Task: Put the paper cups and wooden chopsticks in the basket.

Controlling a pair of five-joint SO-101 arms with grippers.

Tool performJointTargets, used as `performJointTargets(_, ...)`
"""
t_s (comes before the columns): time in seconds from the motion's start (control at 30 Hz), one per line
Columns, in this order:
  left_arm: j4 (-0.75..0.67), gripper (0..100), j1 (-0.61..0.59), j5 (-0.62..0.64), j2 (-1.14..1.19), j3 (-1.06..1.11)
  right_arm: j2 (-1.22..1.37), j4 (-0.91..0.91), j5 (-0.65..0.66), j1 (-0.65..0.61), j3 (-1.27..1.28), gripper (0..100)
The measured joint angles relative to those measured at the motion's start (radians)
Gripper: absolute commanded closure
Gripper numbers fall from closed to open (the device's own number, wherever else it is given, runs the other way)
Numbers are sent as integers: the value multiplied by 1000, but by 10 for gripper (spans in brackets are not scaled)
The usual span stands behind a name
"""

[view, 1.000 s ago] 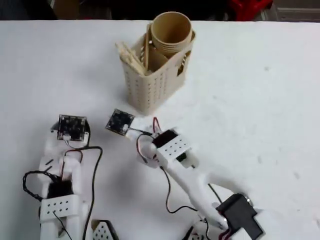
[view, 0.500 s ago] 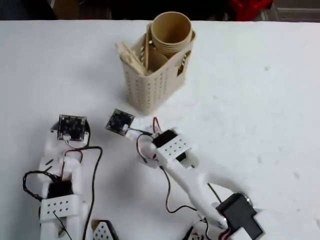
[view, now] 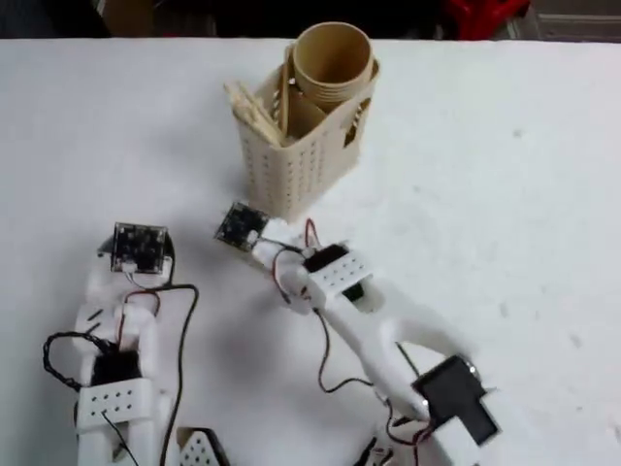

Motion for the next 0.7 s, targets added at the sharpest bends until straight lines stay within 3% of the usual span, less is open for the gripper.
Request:
performJointTargets(0.2, 0, 810, 0, 0, 0, 0, 87, 0, 11, 23, -58, 847)
performJointTargets(0.37, 0, 810, 0, 0, 0, 0, 104, 0, 11, 28, -69, 988)
performJointTargets(0.7, 0, 809, 0, 0, 0, 0, -55, 144, 9, 31, -72, 981)
